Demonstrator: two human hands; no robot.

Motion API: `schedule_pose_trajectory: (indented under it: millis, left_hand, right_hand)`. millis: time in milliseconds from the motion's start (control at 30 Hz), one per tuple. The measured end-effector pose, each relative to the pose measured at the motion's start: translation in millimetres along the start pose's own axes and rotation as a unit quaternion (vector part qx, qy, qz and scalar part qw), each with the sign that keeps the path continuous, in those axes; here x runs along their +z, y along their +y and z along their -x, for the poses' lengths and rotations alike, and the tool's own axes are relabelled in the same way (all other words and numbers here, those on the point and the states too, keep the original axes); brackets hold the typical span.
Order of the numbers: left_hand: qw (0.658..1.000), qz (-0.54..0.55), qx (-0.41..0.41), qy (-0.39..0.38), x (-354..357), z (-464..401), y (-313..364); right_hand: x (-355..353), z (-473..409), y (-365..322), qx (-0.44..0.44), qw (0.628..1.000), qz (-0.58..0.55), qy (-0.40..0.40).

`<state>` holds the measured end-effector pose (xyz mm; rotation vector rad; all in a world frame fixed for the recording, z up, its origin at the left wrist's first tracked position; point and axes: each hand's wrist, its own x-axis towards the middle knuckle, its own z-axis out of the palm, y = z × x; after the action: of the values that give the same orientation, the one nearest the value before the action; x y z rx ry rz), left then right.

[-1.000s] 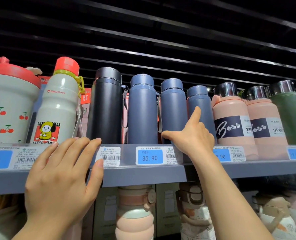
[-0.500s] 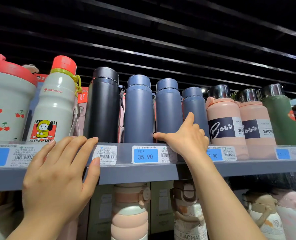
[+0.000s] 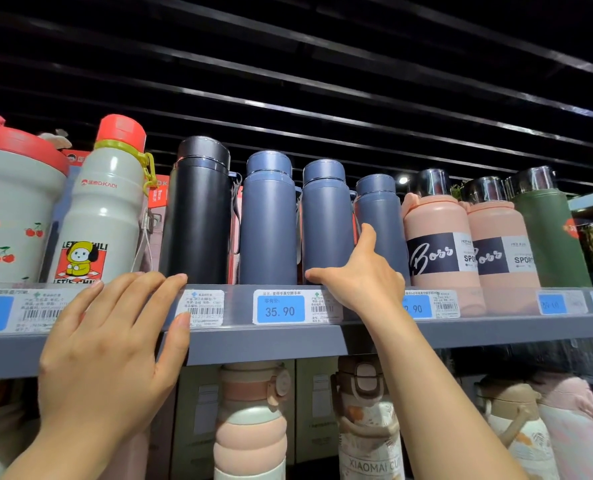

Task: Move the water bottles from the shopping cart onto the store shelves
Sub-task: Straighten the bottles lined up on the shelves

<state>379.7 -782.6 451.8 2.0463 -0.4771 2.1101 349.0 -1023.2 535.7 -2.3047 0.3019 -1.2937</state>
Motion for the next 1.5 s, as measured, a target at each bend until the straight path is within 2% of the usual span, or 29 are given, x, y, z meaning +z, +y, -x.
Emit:
schedule_pose_trajectory:
  millis: [100, 200, 233, 333, 433, 533, 800, 1033, 1133, 1200, 1267, 1333, 1400, 1500]
  left_hand:
    - [1.0, -0.003, 0.004, 0.001, -1.2, -0.5, 0.1]
    - [1.0, 0.0, 0.004, 0.006, -0.5, 0.0, -0.4]
    - [1.0, 0.0, 0.002, 0.007, -0.2, -0.2, -0.3]
    - [1.0, -0.006, -0.002, 0.01, 0.4, 0.0, 0.3]
    - [1.0, -0.009, -0.001, 0.007, 0.1, -0.1, 0.6]
    - [1.0, -0.008, 0.001, 0.001, -0.3, -0.1, -0.2]
    - [1.0, 0.0, -0.002, -0.015, 1.5, -0.5, -1.4]
    - [1.0, -0.012, 0.008, -0.007, 0.3, 0.1, -0.9]
    - [1.0, -0.009, 0.01, -0.016, 2.0, -0.4, -3.0]
    - [1.0, -0.007, 0.008, -0.016, 1.4, -0.7, -2.0]
    - [1.0, -0.008, 0.005, -0.008, -0.2, 0.3, 1.2]
    - [1.0, -0.007, 0.016, -0.002, -2.5, 6.5, 5.3]
    - [0.999, 0.008, 0.036, -0.008, -8.5, 20.3, 0.6]
    - [0.997, 0.04, 0.063, -0.026, -27.9, 49.2, -22.4]
  right_hand:
    - [-5.0, -0.6, 8.9, -0.016, 0.999, -0.034, 0.019]
    - [-16.8, -10.6, 31.7, -0.03, 0.985, -0.084, 0.146]
    - [-21.0, -16.8, 40.2, -0.017, 0.983, -0.08, 0.164]
    - [-25.5, -34.9, 57.3, 0.035, 0.994, -0.032, 0.103]
    - [-21.8, -44.9, 61.9, 0.043, 0.998, 0.018, 0.031]
    - [-22.8, -52.4, 62.1, 0.058, 0.998, 0.009, 0.002]
    - [-16.2, -49.7, 59.4, 0.063, 0.996, 0.03, 0.062]
    - [-21.3, -46.4, 62.1, 0.053, 0.997, 0.03, 0.044]
    - [-31.7, -31.5, 60.8, 0.005, 0.996, 0.017, 0.089]
    - [-34.8, -13.5, 50.8, -0.079, 0.985, -0.027, 0.153]
    - [-31.0, 12.3, 33.9, -0.18, 0.96, -0.13, 0.168]
    - [-21.1, 45.8, 17.4, -0.257, 0.933, -0.225, 0.118]
    - [-6.2, 77.2, 4.8, -0.302, 0.91, -0.272, 0.076]
    - [21.1, 113.8, -9.7, -0.302, 0.891, -0.339, 0.0]
